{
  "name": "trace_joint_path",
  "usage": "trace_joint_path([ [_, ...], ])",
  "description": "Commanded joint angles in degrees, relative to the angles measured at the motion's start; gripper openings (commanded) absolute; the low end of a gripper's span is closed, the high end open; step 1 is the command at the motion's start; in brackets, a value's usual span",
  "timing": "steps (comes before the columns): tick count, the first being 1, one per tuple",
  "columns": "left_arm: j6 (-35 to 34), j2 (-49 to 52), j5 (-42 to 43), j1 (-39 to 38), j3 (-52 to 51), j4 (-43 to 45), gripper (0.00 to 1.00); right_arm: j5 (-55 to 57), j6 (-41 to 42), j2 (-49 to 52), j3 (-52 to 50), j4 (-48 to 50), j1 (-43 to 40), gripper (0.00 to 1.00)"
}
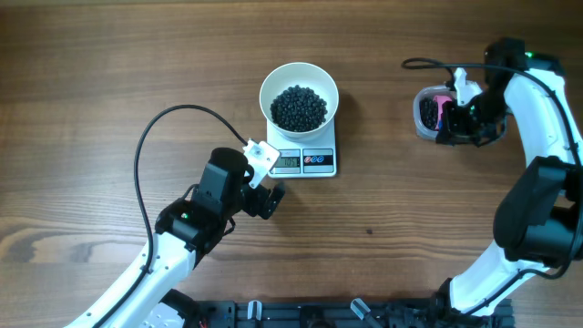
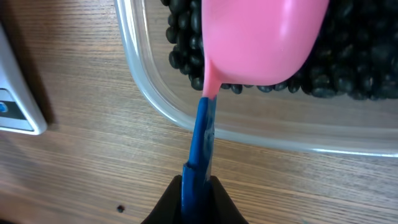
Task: Scoop item into bowl and weigh 150g on scale
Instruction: 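Return the pink scoop to the tub and scoop more black beans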
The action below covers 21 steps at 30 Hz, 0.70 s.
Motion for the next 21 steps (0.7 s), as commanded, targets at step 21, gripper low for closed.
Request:
trace_joint_path([
  [21, 0.28, 0.0, -0.35, 0.52, -0.2, 0.0, 1.0, -26.77, -8.57, 1.16, -0.37, -4.46, -17.92, 0.04],
])
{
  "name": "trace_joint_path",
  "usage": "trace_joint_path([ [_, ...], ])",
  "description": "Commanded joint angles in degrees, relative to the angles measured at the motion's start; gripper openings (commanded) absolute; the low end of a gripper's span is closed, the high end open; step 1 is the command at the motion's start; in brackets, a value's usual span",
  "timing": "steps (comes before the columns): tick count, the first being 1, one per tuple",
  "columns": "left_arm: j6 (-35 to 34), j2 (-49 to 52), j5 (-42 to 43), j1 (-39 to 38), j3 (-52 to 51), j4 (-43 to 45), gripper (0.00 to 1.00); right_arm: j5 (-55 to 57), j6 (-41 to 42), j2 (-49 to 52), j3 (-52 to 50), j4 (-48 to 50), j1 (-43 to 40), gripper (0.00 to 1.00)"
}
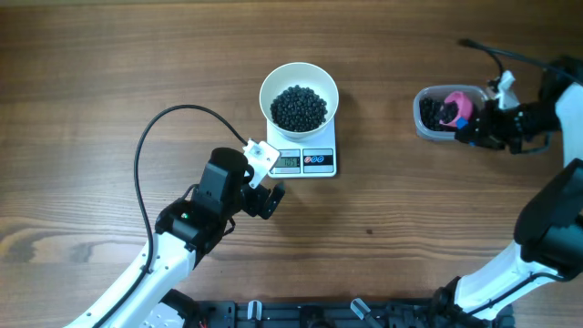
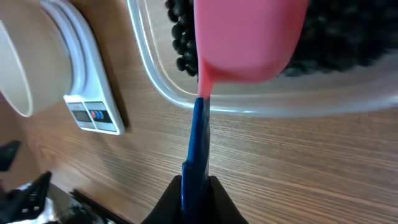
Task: Scoop item into bowl and weigh 150g on scale
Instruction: 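Return the pink scoop to the tub and scoop more black beans, then carry the scoop over the white bowl and pour beans in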
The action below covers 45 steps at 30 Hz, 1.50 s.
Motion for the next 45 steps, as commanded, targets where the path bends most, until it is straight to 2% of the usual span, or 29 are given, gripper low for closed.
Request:
trace_joint_path([
  [1, 0.28, 0.0, -0.35, 0.52, -0.2, 0.0, 1.0, -8.96, -4.63, 1.09, -0.26, -1.11, -3.76, 0.04],
  [6, 0.28, 0.0, -0.35, 0.52, -0.2, 0.0, 1.0, -15.15, -9.22, 1.09, -0.26, -2.97, -6.75, 0.04],
  [12, 0.28, 0.0, -0.35, 0.52, -0.2, 0.0, 1.0, -21.33, -13.75, 1.09, -0.26, -5.14, -5.75, 0.04],
  [23, 0.28, 0.0, -0.35, 0.52, -0.2, 0.0, 1.0, -24.63, -10.62, 1.07, 1.11, -4.35, 6.88, 0.04],
  [28, 0.28, 0.0, -0.35, 0.52, -0.2, 0.0, 1.0, -21.62, -4.85, 1.07, 6.4, -3.3, 14.32, 0.04],
  [38, 0.28, 0.0, -0.35, 0.52, -0.2, 0.02, 1.0, -14.47, -0.76, 1.07, 17.88, -3.63, 27.98, 0.04],
  [45, 0.28, 0.0, -0.35, 0.52, -0.2, 0.0, 1.0, -5.35, 2.25, 1.07, 18.23, -1.84, 36.26, 0.04],
])
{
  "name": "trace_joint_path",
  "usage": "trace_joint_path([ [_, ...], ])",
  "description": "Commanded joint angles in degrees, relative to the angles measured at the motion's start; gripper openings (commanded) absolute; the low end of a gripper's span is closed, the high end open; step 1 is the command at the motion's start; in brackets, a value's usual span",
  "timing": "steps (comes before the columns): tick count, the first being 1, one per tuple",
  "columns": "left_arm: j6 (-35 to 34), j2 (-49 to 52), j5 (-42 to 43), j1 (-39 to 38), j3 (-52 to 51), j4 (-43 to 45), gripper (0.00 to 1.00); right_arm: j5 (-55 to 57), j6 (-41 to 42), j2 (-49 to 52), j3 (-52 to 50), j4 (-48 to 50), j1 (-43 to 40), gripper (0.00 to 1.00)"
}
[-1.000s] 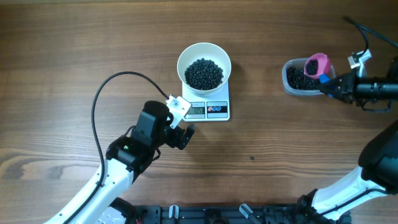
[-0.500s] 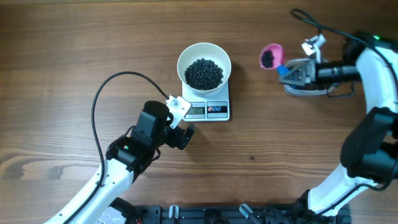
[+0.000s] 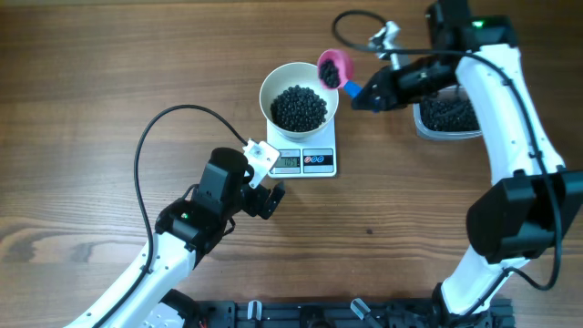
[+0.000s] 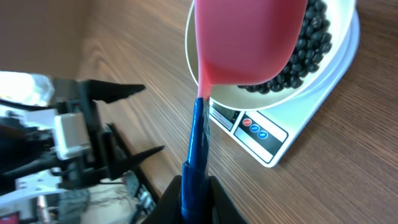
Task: Scoop item into bowl and weigh 150g on scale
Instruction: 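Carry the scoop over the white bowl and pour beans in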
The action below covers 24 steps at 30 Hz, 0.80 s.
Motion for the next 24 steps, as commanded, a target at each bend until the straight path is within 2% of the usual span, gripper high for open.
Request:
trace_joint_path([
  [1, 0.28, 0.0, -0.35, 0.52, -0.2, 0.0, 1.0, 9.92, 3.17, 0.55, 1.25, 1.27, 4.55, 0.04],
  [6, 0.28, 0.0, -0.35, 0.52, -0.2, 0.0, 1.0, 24.44, 7.26, 0.55, 1.25, 2.69, 11.06, 0.04],
  [14, 0.26, 0.0, -0.35, 0.52, -0.2, 0.0, 1.0, 46.73, 8.28, 0.55, 1.25, 5.31, 19.93, 0.04],
  [20, 0.28, 0.0, -0.35, 0.52, -0.2, 0.0, 1.0, 57.31, 3.13, 0.55, 1.25, 8.28, 24.94, 0.04],
  [24, 0.28, 0.0, -0.35, 0.52, -0.2, 0.0, 1.0, 59.58, 0.59, 0.55, 1.25, 10.6, 27.04, 0.04],
])
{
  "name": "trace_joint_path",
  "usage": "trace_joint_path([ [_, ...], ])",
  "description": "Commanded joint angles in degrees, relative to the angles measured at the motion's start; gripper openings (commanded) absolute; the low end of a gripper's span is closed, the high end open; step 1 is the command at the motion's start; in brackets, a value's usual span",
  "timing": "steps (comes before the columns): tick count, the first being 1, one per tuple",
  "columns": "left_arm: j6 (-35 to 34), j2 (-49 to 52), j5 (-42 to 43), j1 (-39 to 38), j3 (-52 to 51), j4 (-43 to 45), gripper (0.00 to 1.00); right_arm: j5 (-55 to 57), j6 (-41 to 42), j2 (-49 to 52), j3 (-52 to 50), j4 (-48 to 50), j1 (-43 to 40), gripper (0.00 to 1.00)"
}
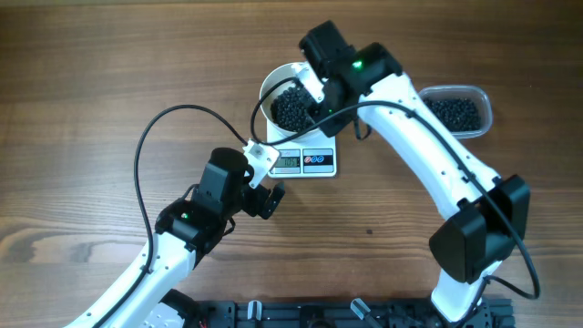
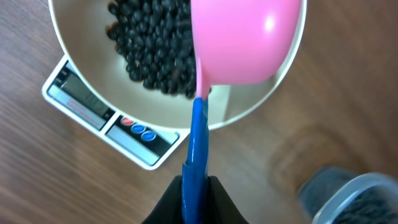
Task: Scoop item into bowl and weigh 150g on scale
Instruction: 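Carry the scoop over the white bowl and pour beans in, then move the scoop back to the tub and scoop black beans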
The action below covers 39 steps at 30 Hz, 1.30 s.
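Observation:
A white bowl (image 1: 273, 87) of black beans (image 1: 293, 109) stands on a small white scale (image 1: 305, 162). My right gripper (image 1: 326, 107) is over the bowl's right side, and its arm hides the scoop from the overhead view. In the right wrist view the gripper (image 2: 198, 186) is shut on the scoop's blue handle (image 2: 198, 140). The pink scoop (image 2: 245, 40) hangs above the beans (image 2: 152, 50) inside the bowl (image 2: 249, 102), seen from underneath, so its contents are hidden. My left gripper (image 1: 271, 197) rests open on the table, left of the scale's front.
A clear container (image 1: 458, 111) of black beans sits to the right of the scale, and it shows blurred in the right wrist view as well (image 2: 354, 199). The scale's display and buttons (image 2: 99, 109) face the front. A black cable (image 1: 150, 146) loops over the left arm.
The right gripper and scoop stood at the bowl's upper right rim; now the arm has swung over the bowl and the scoop hangs above the beans inside it. The left arm has not moved.
The right gripper first held the pink scoop in the clear container's beans, and was still at the container a moment later from another angle. Then the scoop, with beans in it, was at the bowl's rim. Now it is over the bowl.

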Motion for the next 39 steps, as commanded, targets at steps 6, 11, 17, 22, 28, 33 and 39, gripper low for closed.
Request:
trace_joint_path([
  [6, 0.28, 0.0, -0.35, 0.52, -0.2, 0.0, 1.0, 6.01, -4.46, 0.55, 1.25, 2.69, 1.77, 0.04],
  [11, 0.28, 0.0, -0.35, 0.52, -0.2, 0.0, 1.0, 3.78, -4.26, 0.52, 1.25, 3.3, 1.44, 0.04],
  [17, 0.28, 0.0, -0.35, 0.52, -0.2, 0.0, 1.0, -4.96, -1.25, -0.79, 1.95, 2.4, -4.26, 0.04],
  [22, 0.26, 0.0, -0.35, 0.52, -0.2, 0.0, 1.0, -11.54, 1.27, -4.81, 5.31, 1.31, -13.31, 0.04],
  [28, 0.28, 0.0, -0.35, 0.52, -0.2, 0.0, 1.0, -11.67, 3.13, -8.66, 6.86, -2.08, -23.89, 0.04],
  [33, 0.28, 0.0, -0.35, 0.52, -0.2, 0.0, 1.0, -11.61, 3.15, -8.81, 6.01, -5.75, -31.28, 0.04],
  [39, 0.28, 0.0, -0.35, 0.52, -0.2, 0.0, 1.0, -11.41, 3.13, -8.7, 2.34, -7.41, -35.87, 0.04],
])
